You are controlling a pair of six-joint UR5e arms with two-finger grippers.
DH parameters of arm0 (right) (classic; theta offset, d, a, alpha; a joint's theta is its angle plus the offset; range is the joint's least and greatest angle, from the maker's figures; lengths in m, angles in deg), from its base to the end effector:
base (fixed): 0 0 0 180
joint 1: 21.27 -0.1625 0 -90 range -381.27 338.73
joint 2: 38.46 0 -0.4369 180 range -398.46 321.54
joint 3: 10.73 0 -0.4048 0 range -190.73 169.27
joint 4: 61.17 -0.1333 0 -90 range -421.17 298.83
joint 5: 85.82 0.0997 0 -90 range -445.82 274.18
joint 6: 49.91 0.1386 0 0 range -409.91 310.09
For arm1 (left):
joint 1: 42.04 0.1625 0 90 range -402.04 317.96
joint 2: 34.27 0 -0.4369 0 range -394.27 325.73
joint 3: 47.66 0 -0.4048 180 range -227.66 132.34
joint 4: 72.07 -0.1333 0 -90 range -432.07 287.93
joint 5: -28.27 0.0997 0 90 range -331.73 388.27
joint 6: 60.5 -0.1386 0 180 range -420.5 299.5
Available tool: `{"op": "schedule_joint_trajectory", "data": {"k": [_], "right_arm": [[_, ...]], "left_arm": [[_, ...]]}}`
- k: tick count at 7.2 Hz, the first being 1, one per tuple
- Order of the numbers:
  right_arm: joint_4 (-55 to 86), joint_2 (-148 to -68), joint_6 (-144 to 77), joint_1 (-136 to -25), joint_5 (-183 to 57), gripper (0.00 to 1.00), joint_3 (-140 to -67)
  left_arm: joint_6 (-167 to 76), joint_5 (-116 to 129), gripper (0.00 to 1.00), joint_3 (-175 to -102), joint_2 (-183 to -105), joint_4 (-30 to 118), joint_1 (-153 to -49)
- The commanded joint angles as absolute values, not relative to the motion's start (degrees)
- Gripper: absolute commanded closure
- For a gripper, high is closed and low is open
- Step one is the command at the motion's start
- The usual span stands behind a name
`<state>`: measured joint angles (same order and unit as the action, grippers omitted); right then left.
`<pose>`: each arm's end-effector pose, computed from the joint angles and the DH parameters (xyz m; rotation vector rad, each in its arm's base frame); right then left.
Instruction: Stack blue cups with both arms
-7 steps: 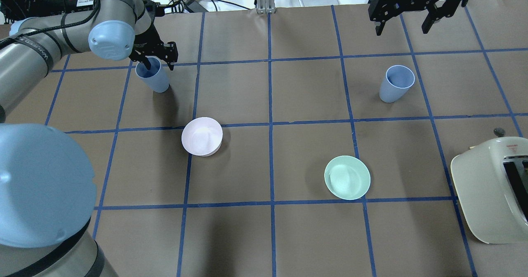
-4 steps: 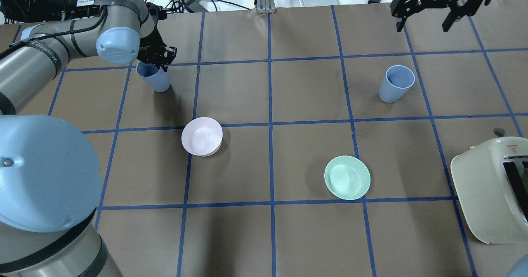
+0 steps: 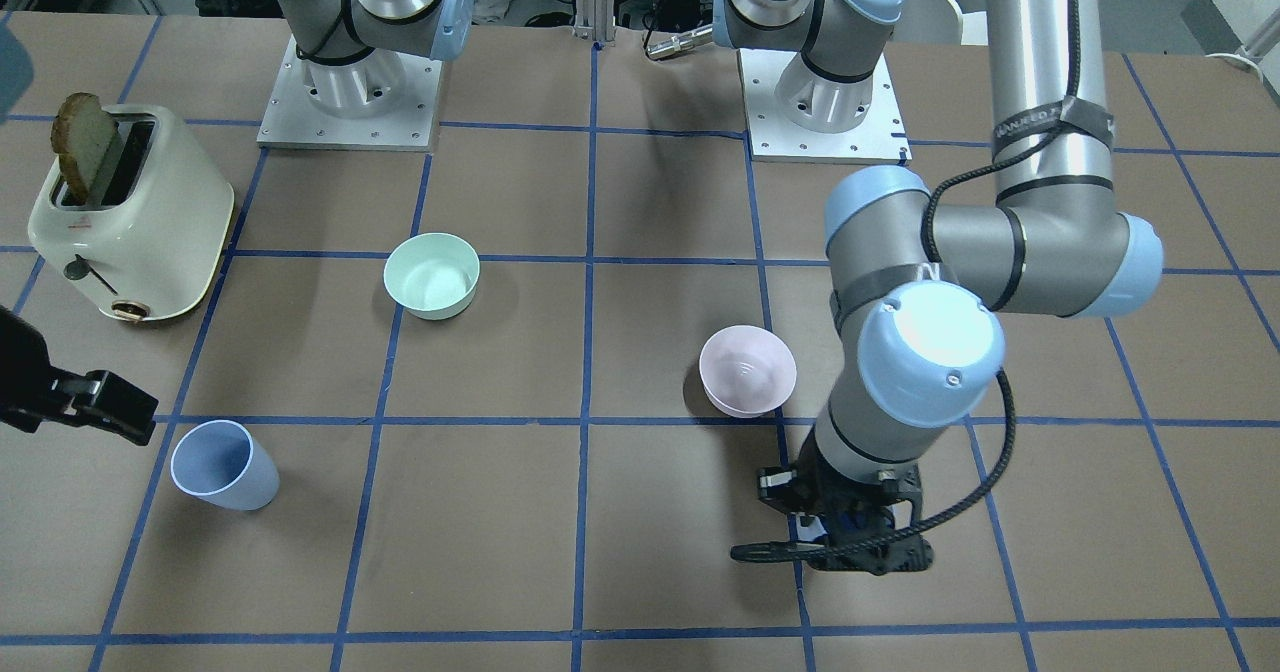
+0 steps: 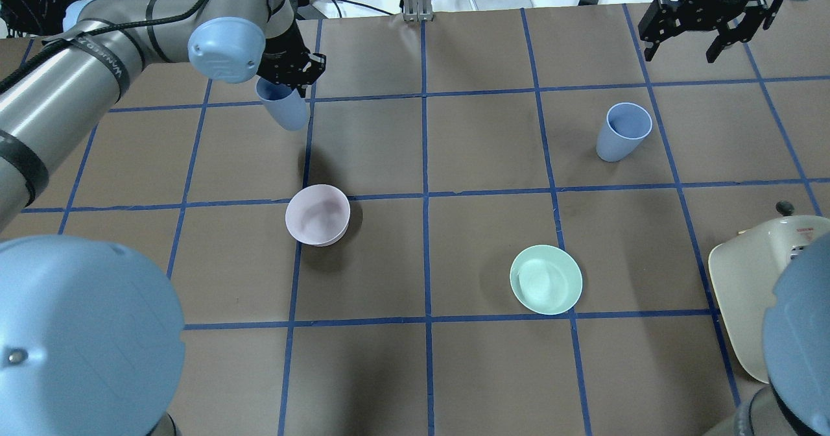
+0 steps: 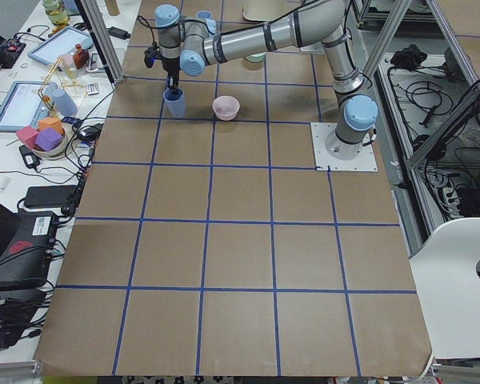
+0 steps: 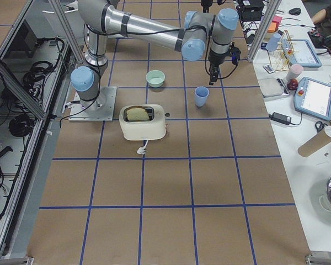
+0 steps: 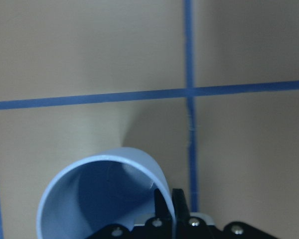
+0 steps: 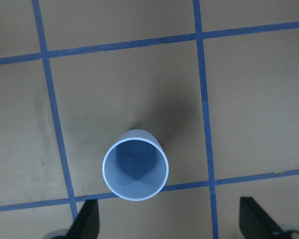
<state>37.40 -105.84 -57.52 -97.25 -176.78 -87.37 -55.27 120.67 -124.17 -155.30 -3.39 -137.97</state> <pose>-0.0342 -0.6775 0.3609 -0.1747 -3.1224 -0.0234 -0.2012 -0.7028 0.2833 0.0168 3.1044 -0.1083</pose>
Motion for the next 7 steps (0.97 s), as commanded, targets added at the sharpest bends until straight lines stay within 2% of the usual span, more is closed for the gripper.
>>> {"op": "schedule_joint_trajectory", "data": {"k": [1, 3, 7], "right_arm": [[40.9, -103.6, -60.3, -96.5, -176.7, 0.0, -90.7], [47.4, -103.5, -62.0, -96.5, -176.6, 0.0, -95.1], [52.6, -101.9, -62.5, -96.2, -176.6, 0.02, -101.8]], "left_arm": [[-46.8, 120.4, 1.0, -122.3, -156.2, -0.5, -149.2], [-35.1, 117.9, 1.0, -124.8, -156.8, -1.0, -154.5], [-31.7, 117.7, 1.0, -127.5, -157.6, -2.4, -155.3]]}}
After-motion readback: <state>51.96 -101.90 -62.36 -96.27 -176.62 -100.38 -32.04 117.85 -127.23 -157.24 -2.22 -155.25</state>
